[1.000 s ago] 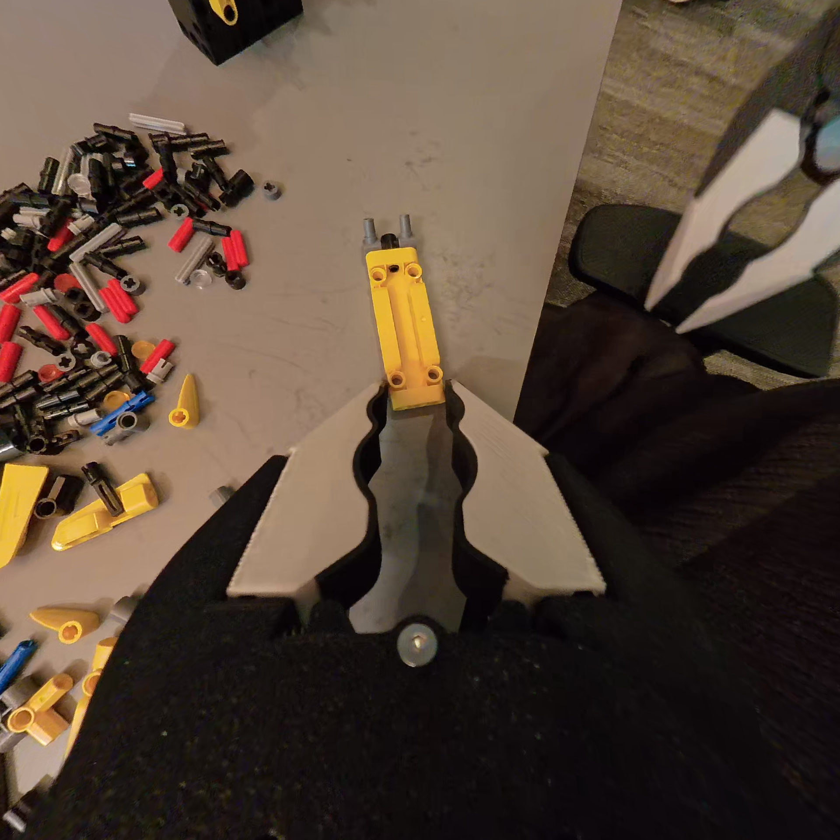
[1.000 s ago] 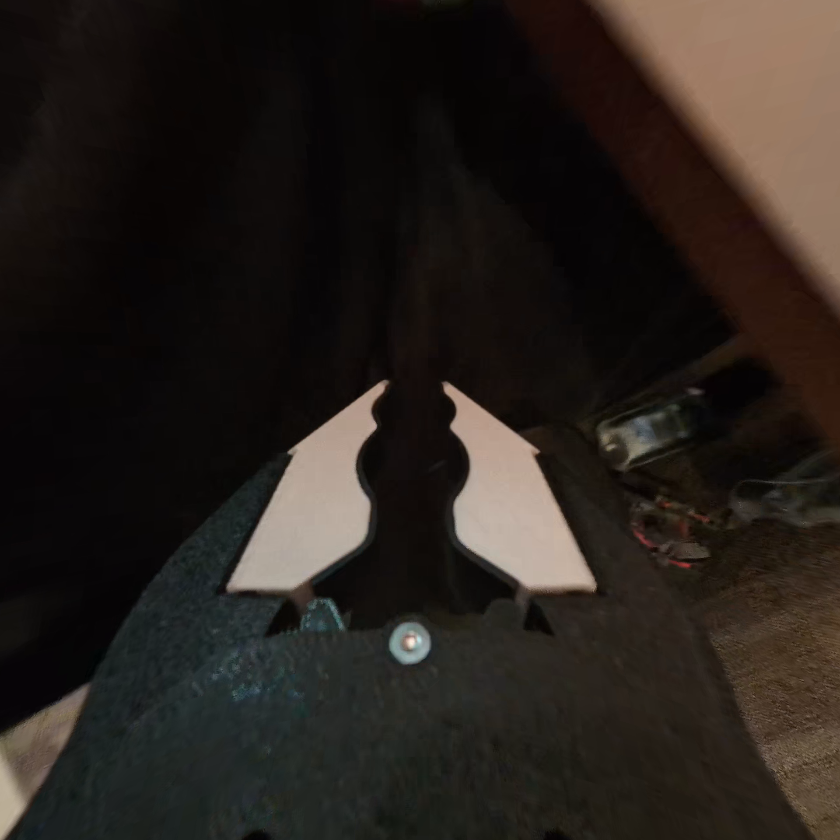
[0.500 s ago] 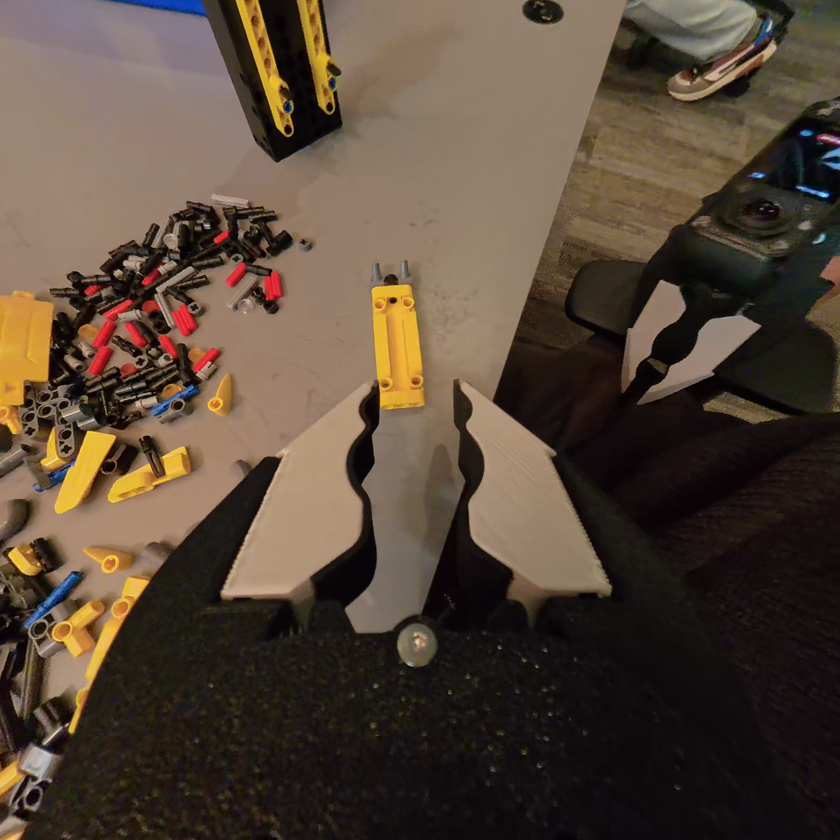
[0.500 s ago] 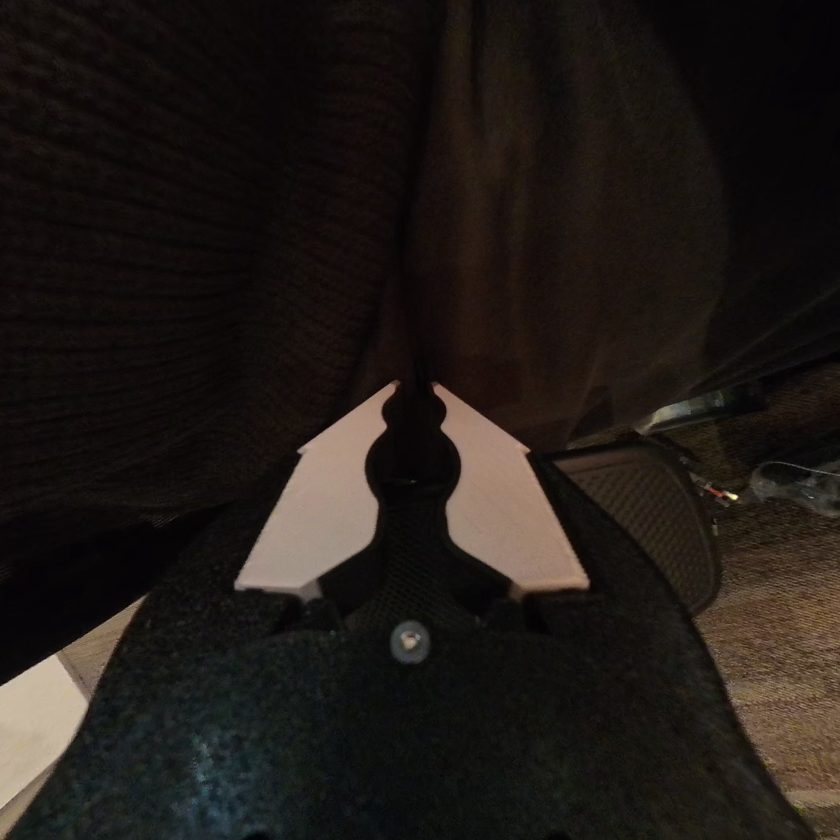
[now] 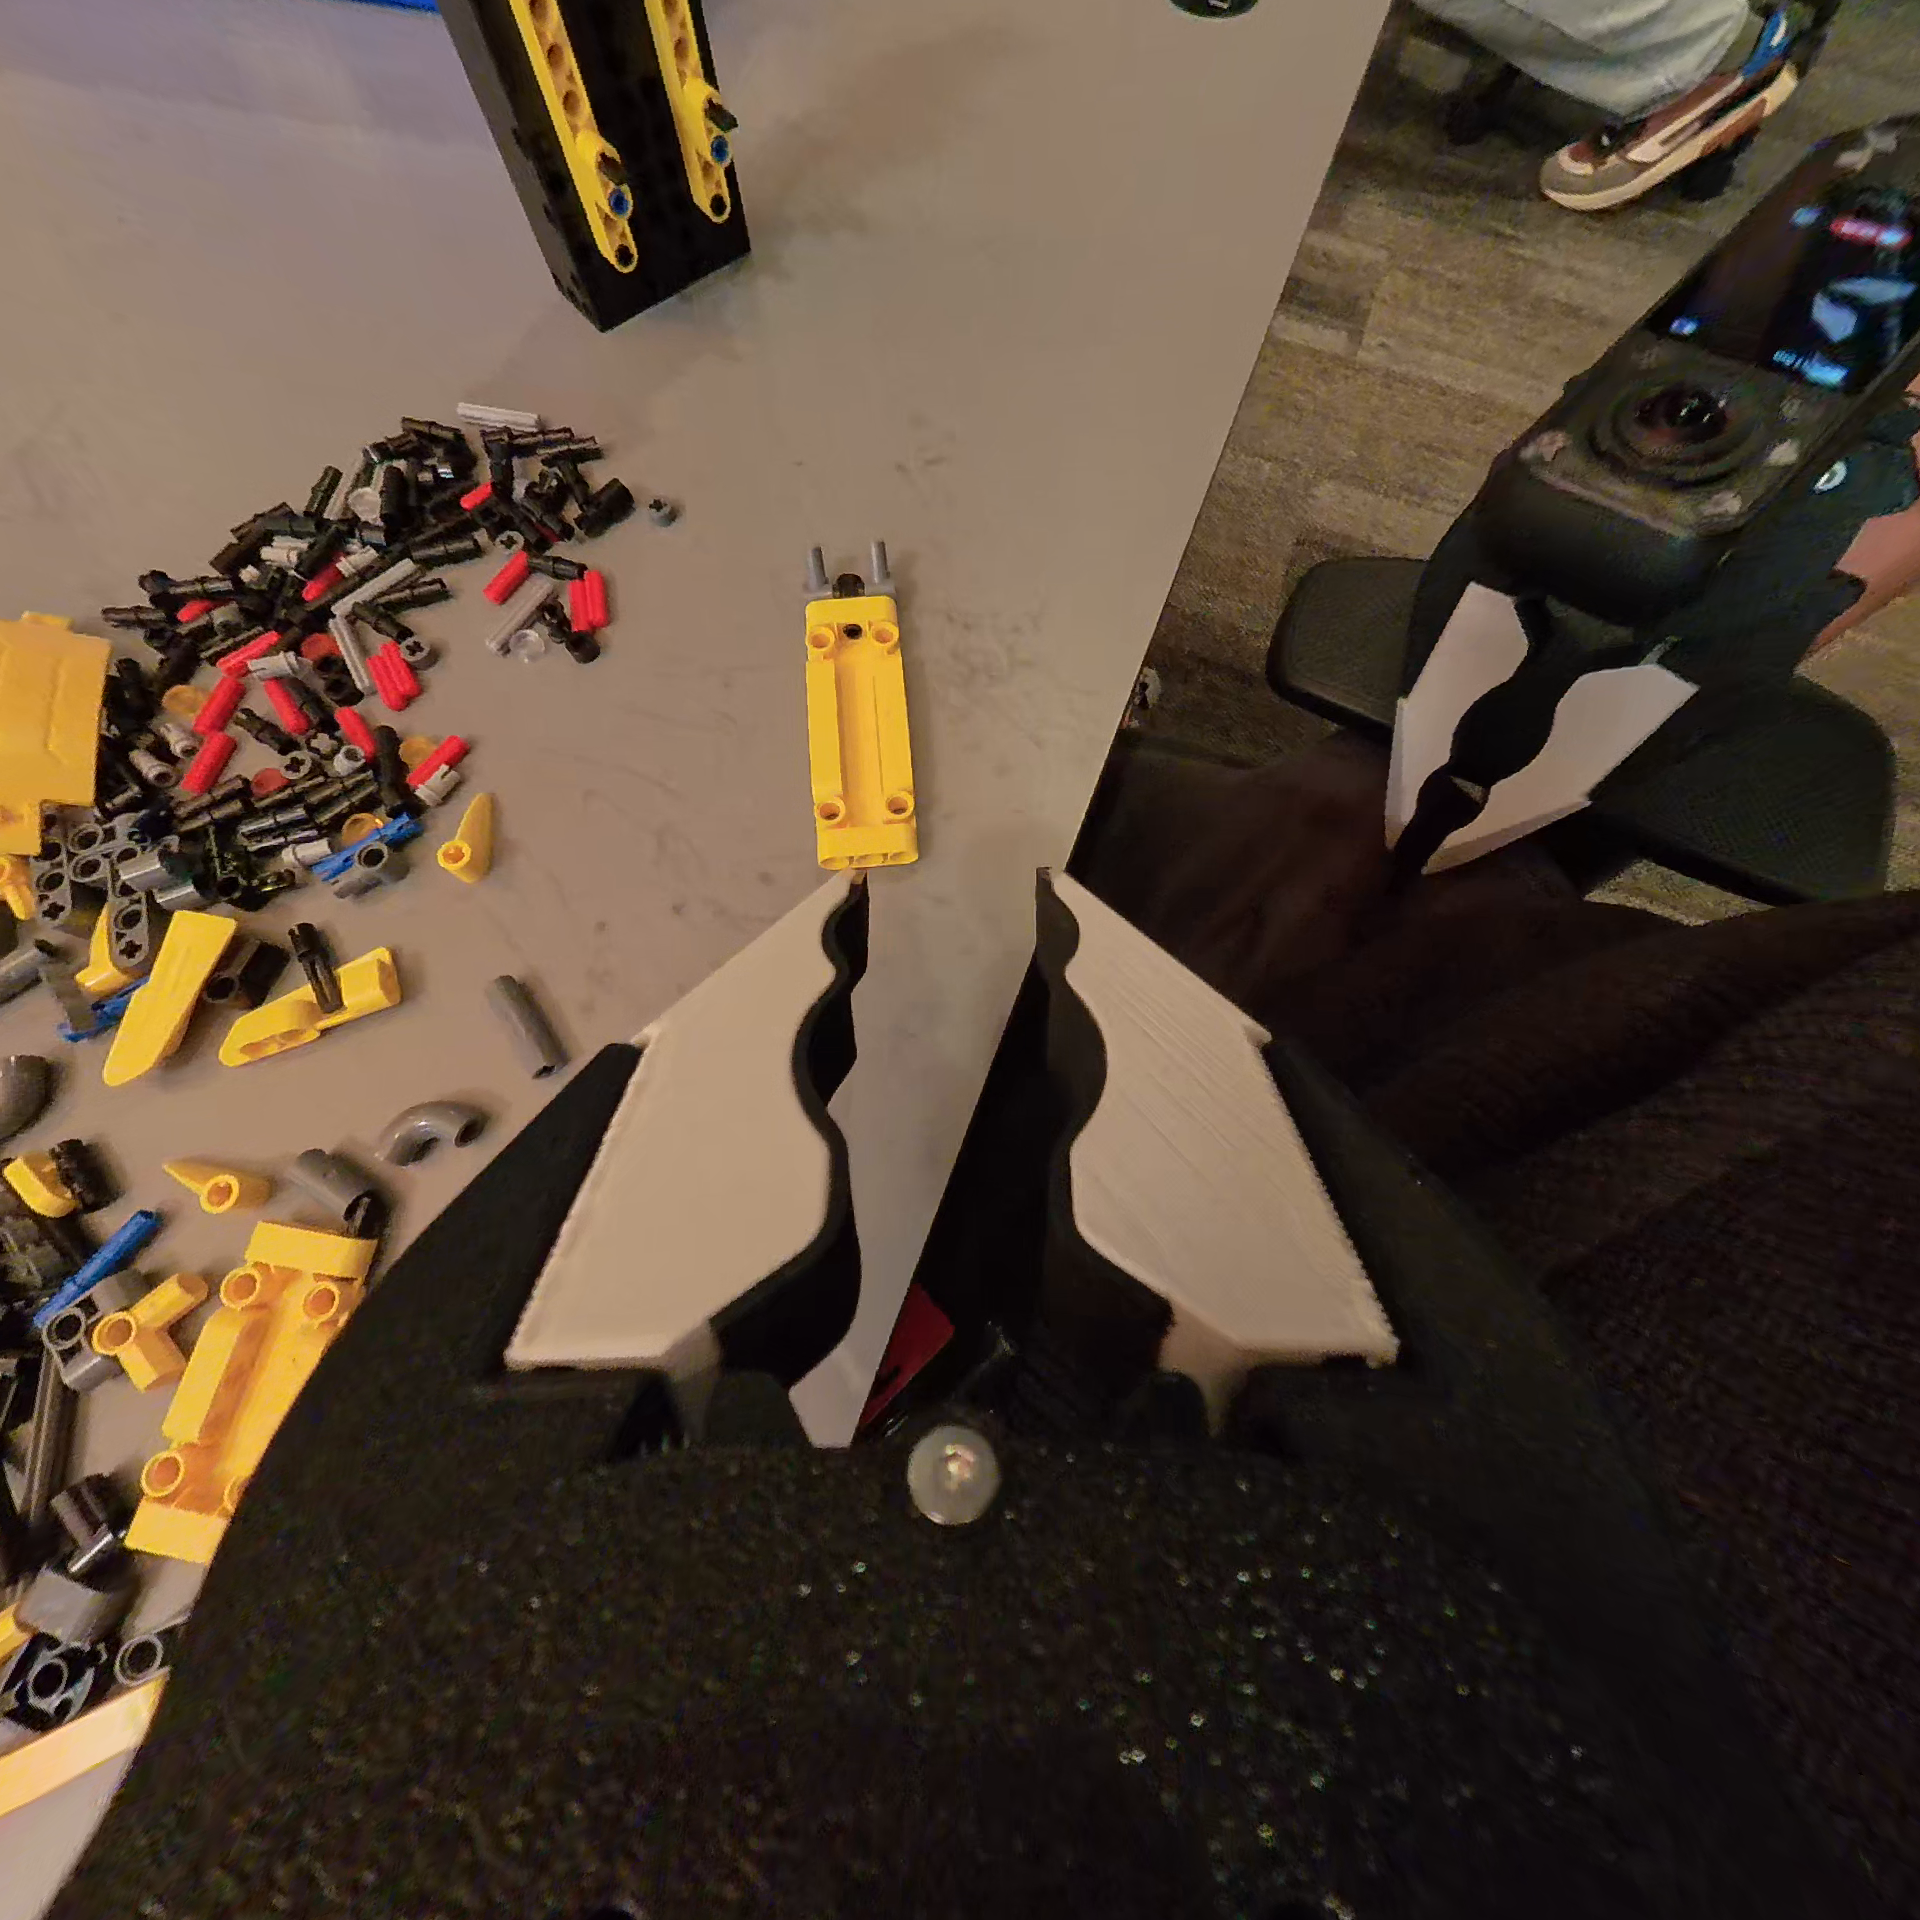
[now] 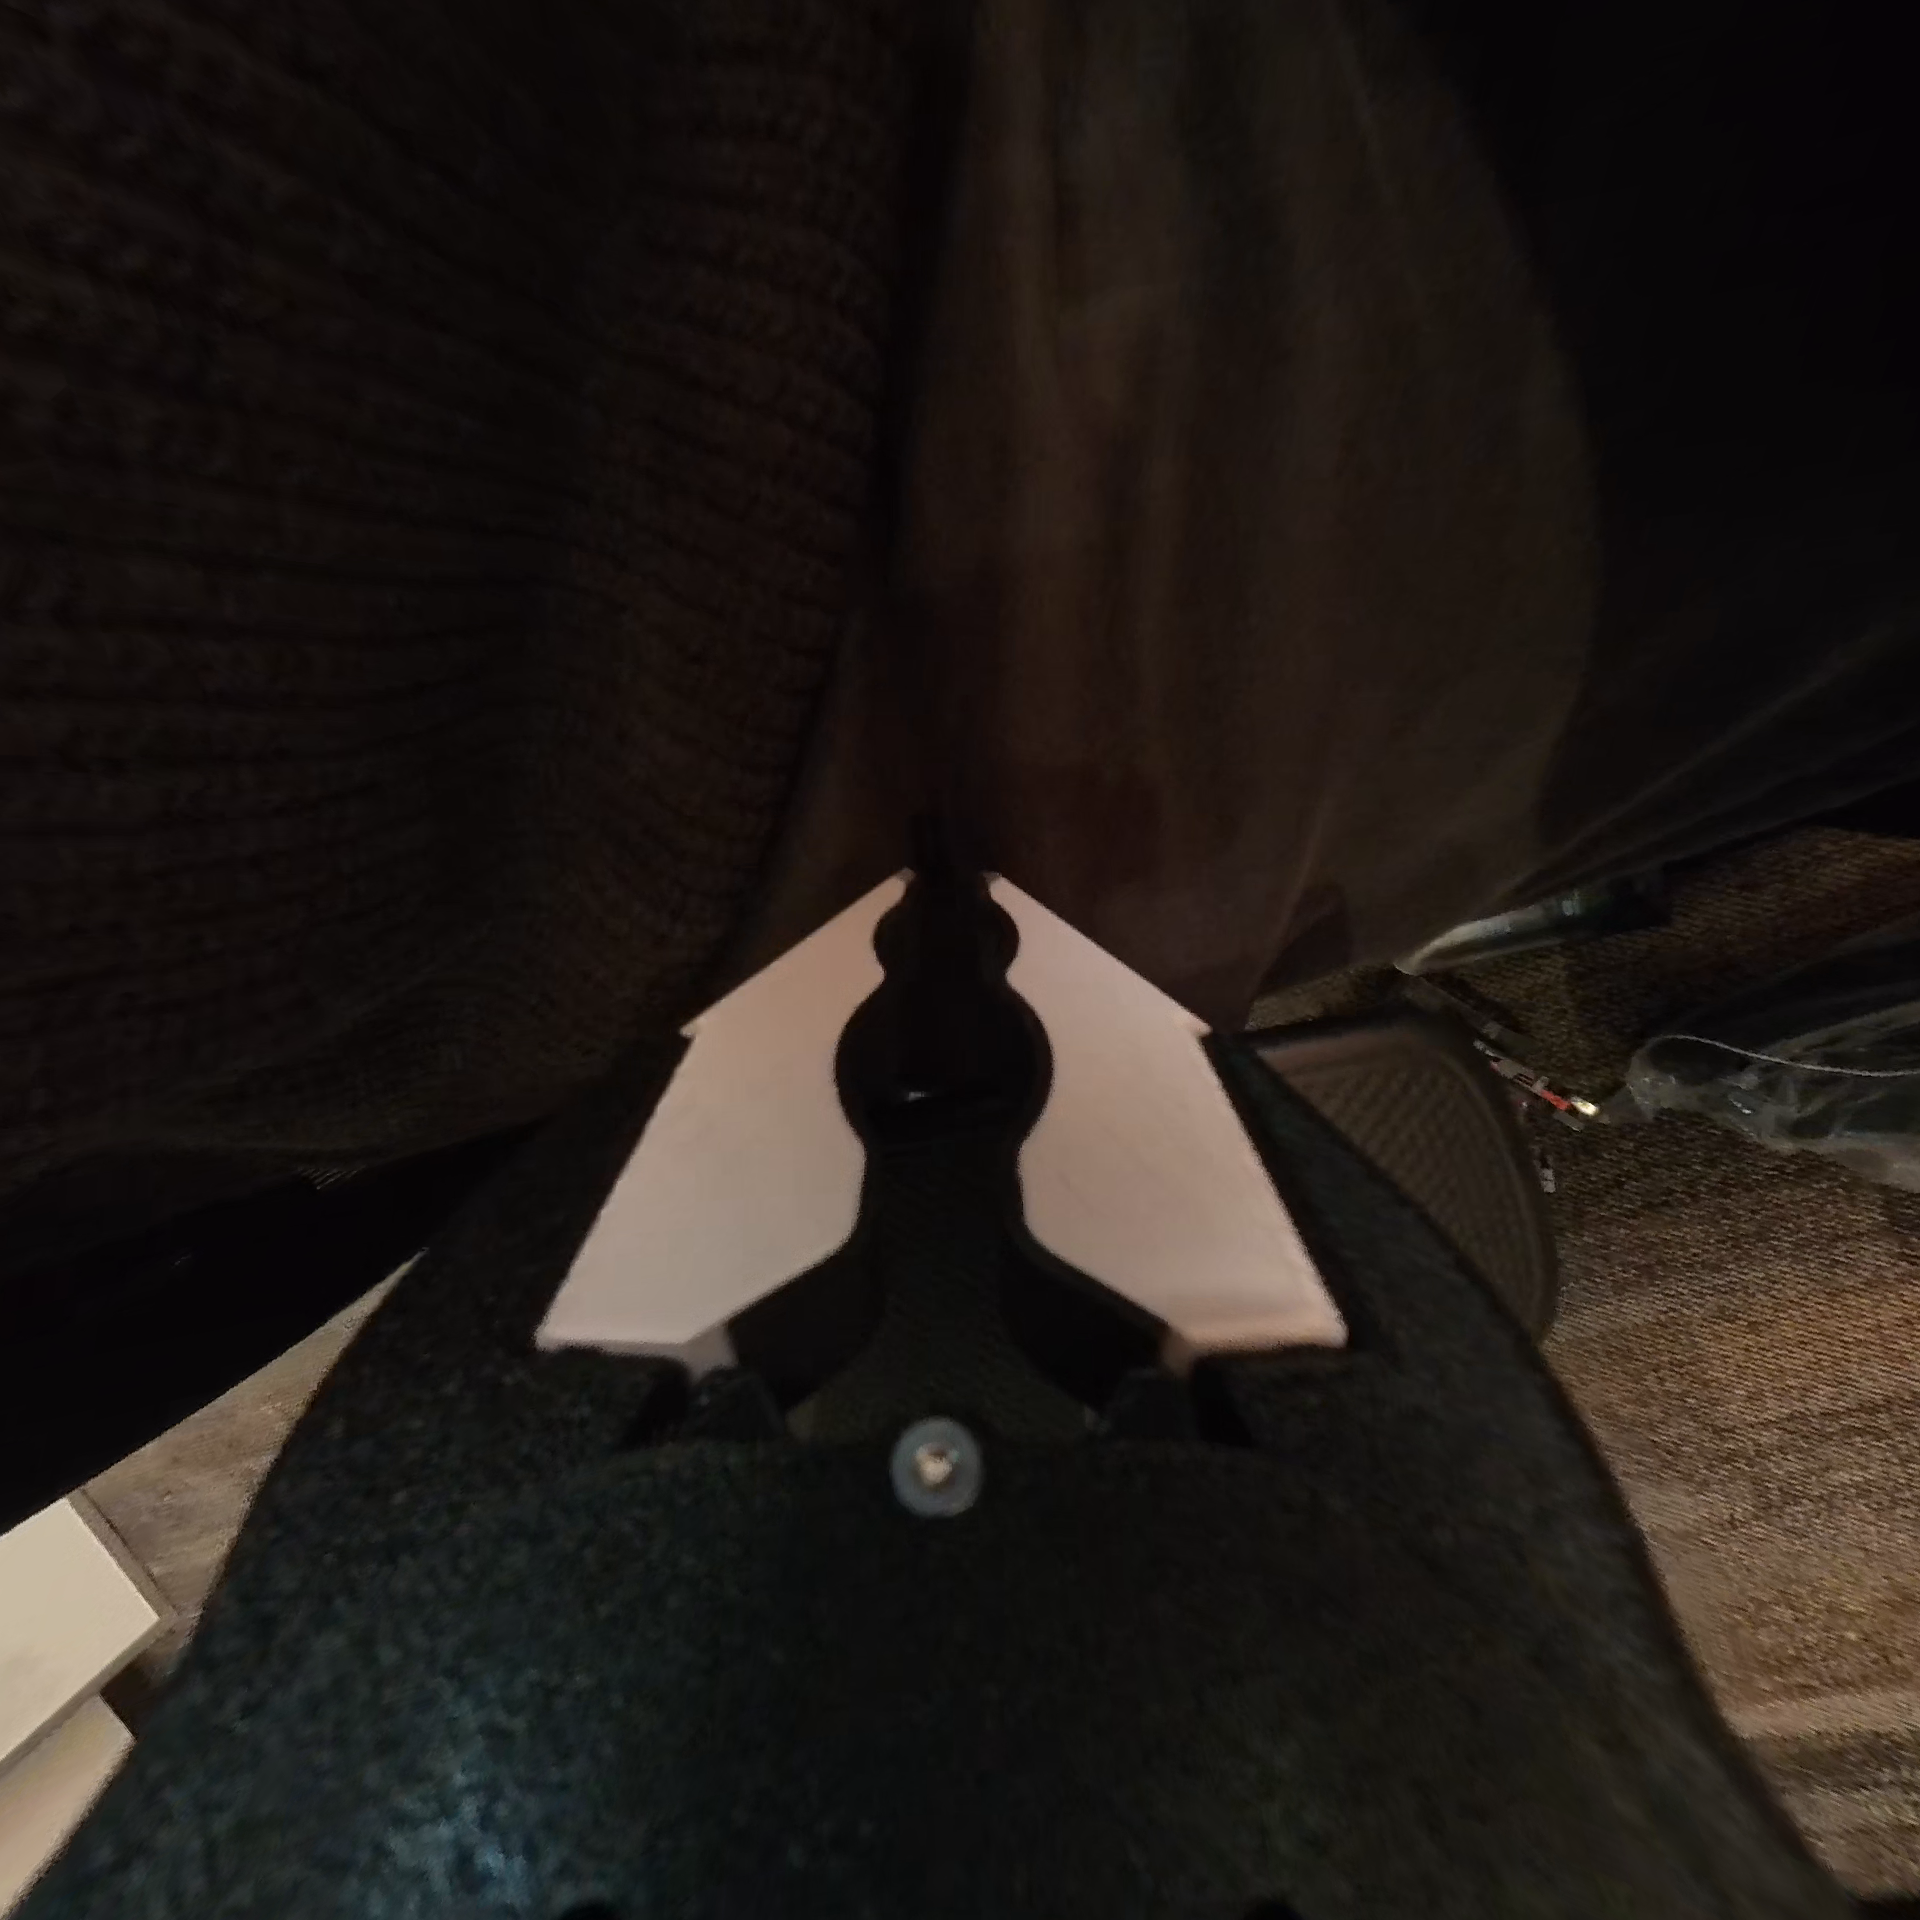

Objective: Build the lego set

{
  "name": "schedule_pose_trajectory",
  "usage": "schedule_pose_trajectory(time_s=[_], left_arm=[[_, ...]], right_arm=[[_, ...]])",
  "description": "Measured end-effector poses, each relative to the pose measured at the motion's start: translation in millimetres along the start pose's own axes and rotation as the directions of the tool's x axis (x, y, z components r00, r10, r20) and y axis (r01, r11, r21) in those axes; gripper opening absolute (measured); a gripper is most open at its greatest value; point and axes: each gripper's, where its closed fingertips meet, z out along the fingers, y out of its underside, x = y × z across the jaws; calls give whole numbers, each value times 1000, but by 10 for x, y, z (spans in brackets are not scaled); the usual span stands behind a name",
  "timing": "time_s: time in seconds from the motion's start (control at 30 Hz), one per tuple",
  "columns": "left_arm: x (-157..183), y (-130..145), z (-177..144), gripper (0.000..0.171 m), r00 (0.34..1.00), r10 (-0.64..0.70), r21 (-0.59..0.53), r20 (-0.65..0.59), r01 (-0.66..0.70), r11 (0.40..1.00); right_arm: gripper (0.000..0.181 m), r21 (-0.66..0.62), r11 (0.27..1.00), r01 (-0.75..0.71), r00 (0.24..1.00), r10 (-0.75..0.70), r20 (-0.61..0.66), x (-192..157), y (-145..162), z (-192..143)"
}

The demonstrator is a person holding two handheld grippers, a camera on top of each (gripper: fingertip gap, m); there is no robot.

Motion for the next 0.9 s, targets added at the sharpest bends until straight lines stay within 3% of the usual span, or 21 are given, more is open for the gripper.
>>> schedule_pose_trajectory(time_s=[0.37, 0.5, 0.63, 0.77, 0.83, 0.9], left_arm=[[21, -1, -21, 31, 1000, -9, 13, -5, 9, 1000], [-1, -38, -37, 31, 1000, -14, 32, -10, 14, 999], [94, -161, -71, 31, 987, -94, 113, -128, 109, 988], [313, -356, -114, 32, 897, -235, 210, -374, 329, 921], [374, -477, -173, 33, 821, -287, 245, -494, 448, 860], [393, -591, -255, 33, 735, -319, 259, -598, 555, 791]], right_arm=[[4, -40, 999, 29, 1000, -30, -10, -19, 3, 107], [4, 67, 998, -1, 999, -2, 38, -42, -122, 5], [4, 300, 954, -4, 1000, -1, 17, 33, -515, -415], [4, 473, 865, 165, 967, -46, -252, 225, -1030, -1004], [4, 463, 835, 298, 876, -46, -480, 380, -1244, -1281], [4, 427, 801, 421, 777, -75, -626, 384, -1449, -1473]])
